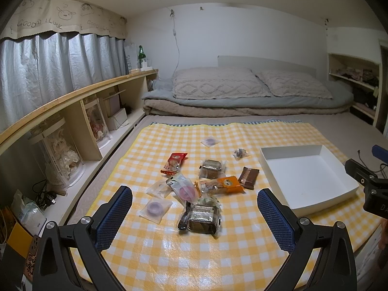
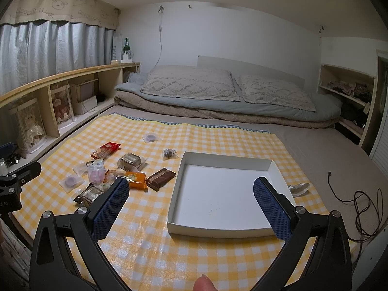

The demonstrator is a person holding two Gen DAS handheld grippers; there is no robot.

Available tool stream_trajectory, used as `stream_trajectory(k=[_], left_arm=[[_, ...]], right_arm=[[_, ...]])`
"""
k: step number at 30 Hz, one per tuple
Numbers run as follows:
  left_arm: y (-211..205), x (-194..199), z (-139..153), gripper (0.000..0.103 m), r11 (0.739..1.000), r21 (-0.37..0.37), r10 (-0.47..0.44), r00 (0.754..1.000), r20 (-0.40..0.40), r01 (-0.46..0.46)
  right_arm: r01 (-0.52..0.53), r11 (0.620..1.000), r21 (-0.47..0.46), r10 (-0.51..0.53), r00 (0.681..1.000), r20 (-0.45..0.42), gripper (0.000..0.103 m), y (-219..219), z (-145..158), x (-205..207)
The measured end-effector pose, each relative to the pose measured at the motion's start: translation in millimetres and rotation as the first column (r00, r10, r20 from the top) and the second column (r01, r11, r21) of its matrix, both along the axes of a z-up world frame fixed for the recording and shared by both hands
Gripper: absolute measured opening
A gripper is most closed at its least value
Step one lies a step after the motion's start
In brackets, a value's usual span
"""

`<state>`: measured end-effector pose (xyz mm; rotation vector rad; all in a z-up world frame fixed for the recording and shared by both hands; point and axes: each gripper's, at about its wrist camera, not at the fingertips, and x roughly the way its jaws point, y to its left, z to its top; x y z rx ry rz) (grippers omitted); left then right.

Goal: Organize snacks

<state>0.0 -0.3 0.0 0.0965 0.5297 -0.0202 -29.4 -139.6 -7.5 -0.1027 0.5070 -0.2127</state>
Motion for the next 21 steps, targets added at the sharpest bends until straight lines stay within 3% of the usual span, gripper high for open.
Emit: stream_trajectory(k=[21], left_arm=[[0.0,0.0,0.0,0.103,1.000,0.000,0.000,1.000,-0.004,0.000]], right_arm=[[0.001,1.000,0.000,-0.001,1.000,-0.006,0.103,-1.0,-1.0,1.1]])
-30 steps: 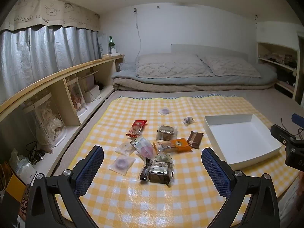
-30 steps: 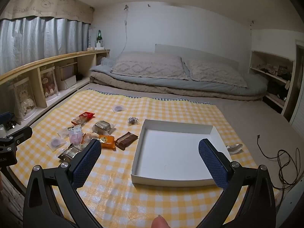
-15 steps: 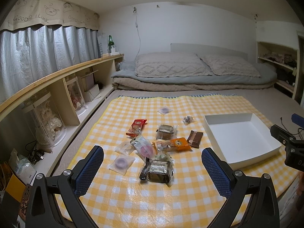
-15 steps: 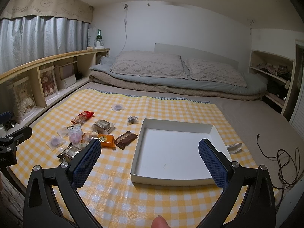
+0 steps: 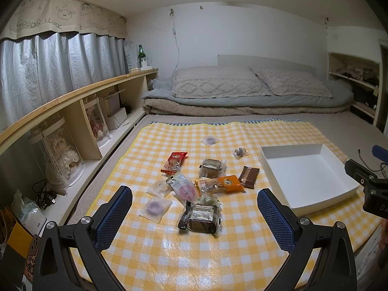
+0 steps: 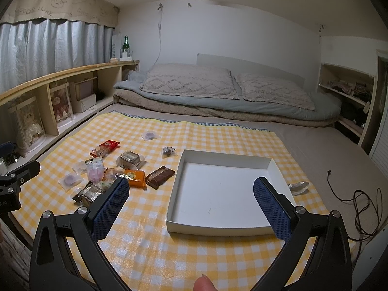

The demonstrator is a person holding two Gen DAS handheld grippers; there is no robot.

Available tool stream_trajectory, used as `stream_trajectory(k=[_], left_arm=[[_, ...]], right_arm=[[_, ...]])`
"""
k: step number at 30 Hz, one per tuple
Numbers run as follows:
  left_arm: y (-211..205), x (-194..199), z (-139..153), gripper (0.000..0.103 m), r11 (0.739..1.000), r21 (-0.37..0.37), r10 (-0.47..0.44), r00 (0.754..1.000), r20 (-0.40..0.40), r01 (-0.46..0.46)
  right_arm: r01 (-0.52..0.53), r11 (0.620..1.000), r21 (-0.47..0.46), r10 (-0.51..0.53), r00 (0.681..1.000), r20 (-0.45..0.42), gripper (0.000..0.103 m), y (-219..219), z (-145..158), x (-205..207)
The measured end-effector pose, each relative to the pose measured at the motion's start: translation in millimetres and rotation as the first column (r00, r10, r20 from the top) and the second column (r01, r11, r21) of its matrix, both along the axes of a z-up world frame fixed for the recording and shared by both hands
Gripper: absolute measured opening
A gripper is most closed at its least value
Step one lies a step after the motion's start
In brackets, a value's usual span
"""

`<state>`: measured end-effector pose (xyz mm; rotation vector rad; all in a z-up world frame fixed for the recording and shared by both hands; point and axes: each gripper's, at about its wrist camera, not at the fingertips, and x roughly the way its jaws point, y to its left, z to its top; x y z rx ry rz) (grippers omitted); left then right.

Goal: Organize snacks

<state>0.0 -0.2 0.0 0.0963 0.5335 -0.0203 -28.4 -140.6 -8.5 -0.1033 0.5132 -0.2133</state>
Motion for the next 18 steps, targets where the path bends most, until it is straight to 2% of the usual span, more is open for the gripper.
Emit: stream_trajectory(k=[18], left_arm=[[0.0,0.1,-0.1,0.103,1.000,0.000,0.000,1.000,-0.002,0.000]], right_arm=[[0.000,1.000,0.000,0.000,1.000,-0.005,0.103,0.7,-1.9,0.7]])
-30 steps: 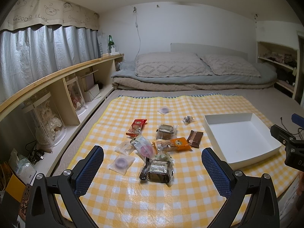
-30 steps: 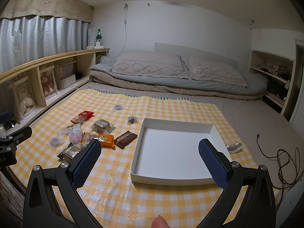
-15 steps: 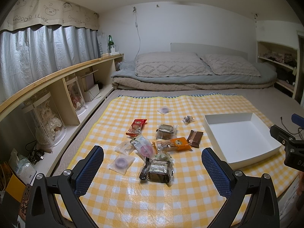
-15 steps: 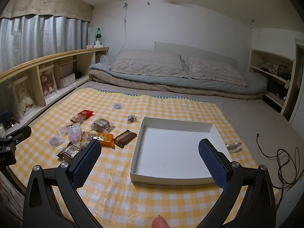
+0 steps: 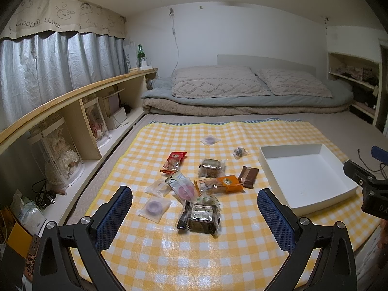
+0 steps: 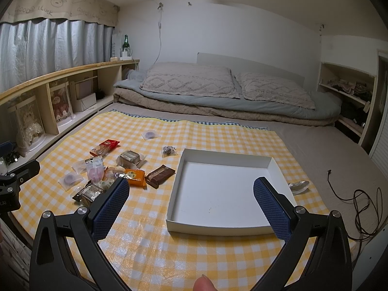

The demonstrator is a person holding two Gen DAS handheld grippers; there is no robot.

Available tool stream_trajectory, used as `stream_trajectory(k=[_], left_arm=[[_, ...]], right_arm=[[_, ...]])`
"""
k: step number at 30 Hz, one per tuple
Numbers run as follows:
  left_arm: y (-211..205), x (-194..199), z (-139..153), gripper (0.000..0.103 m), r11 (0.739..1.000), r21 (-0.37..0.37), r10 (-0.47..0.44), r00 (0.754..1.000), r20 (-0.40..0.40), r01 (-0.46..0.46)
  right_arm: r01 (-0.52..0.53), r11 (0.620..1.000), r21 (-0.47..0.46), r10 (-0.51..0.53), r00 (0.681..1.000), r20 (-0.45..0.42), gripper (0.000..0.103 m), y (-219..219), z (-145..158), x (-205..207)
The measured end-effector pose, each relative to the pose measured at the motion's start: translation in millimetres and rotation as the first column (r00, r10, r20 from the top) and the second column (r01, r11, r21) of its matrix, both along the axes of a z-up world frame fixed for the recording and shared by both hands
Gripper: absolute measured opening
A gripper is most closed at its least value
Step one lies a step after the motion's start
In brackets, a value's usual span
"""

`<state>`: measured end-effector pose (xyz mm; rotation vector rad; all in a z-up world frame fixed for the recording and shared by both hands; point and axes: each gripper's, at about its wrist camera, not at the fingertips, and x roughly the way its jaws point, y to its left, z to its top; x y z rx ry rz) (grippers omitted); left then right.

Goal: Organize snacks

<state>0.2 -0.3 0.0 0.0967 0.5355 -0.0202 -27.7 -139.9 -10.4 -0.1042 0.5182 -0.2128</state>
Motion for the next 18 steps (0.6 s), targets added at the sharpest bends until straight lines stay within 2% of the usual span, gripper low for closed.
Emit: stream_trajectory(k=[18], left_arm=[[0.1,0.0,0.0,0.103,1.000,-0.001,0.001,1.000,-0.001,-0.001]], right_arm=[[0.002,1.000,0.000,-0.002,1.000,-0.002,0.103,-4.1,-3.1,-2.3]])
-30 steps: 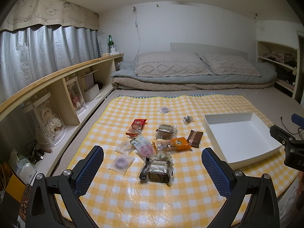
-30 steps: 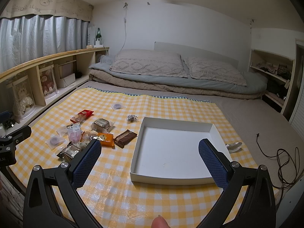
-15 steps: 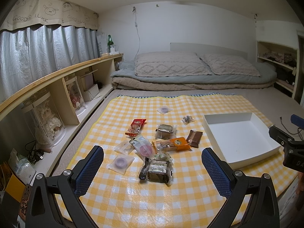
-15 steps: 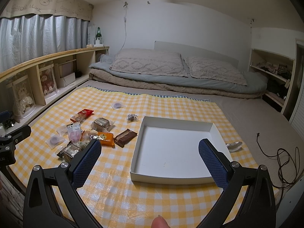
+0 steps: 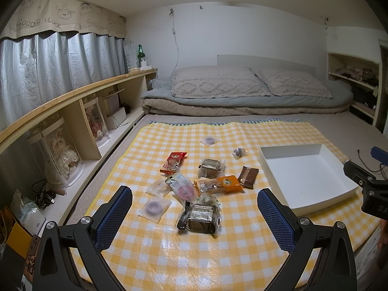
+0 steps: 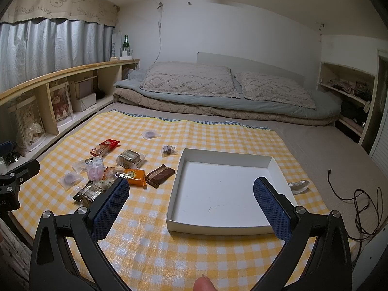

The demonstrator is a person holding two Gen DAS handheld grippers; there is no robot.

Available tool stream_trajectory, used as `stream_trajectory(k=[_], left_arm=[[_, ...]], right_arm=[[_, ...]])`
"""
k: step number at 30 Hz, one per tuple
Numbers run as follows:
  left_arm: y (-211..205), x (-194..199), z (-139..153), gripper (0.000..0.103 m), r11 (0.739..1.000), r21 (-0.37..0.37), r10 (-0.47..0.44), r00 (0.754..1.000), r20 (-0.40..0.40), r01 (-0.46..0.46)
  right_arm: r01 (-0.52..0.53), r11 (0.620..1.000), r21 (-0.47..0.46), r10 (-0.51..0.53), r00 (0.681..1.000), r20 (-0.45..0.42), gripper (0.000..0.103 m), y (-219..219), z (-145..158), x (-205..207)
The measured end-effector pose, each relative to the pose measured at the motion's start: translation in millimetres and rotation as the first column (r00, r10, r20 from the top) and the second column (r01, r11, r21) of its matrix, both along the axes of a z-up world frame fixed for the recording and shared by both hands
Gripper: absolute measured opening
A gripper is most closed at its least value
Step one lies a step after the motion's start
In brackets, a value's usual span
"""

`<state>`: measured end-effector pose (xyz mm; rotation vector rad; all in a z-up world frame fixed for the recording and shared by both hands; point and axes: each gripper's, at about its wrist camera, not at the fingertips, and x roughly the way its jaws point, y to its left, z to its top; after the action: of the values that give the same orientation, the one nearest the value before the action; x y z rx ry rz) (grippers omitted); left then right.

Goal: Organize snacks

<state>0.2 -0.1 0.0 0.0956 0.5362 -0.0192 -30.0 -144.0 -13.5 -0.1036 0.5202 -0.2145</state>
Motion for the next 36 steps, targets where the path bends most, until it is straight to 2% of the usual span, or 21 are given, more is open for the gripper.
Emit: stream_trajectory(k=[12,14,21,26,30,36], left_arm=[[0.0,-1.0,6.4,0.103,1.000,-0.008,0.013,1.000,0.009,-0.013],[-1.4,4.2,2.5,0.103,1.000,-0.006,0.018,1.000,0.008,-0.018],[7.3,28.7,15.4,0.103,0.999,0.006,0.039,0.999,-0.009,-0.039],[12.8,55.9,19.9,0.103,0.998,0.032,0.063,0.998,-0.025,-0.062],[11.0,91.0,15.8,0.103,0.997,0.048,0.063,0.996,-0.067,-0.059],[24.7,164.5,-2.9,0.103,0.995,0.045,0.098,0.976,-0.196,-0.091]], right_arm=[[-0.005,1.000,0.006,0.005,1.000,0.005,0.103,-3.7,0.9,2.8],[-0.010,1.000,0.007,0.010,1.000,0.002,0.103,-0.4,-2.7,3.7],[-0.073,0.997,-0.027,0.073,0.997,-0.026,0.103,11.6,14.2,30.4],[-0.112,0.993,-0.021,0.111,0.992,-0.052,0.103,13.3,22.7,57.5],[-0.130,0.992,0.005,0.130,0.988,-0.081,0.103,14.3,19.3,86.0],[-0.186,0.978,0.092,0.197,0.970,-0.140,0.103,16.2,4.5,128.1]])
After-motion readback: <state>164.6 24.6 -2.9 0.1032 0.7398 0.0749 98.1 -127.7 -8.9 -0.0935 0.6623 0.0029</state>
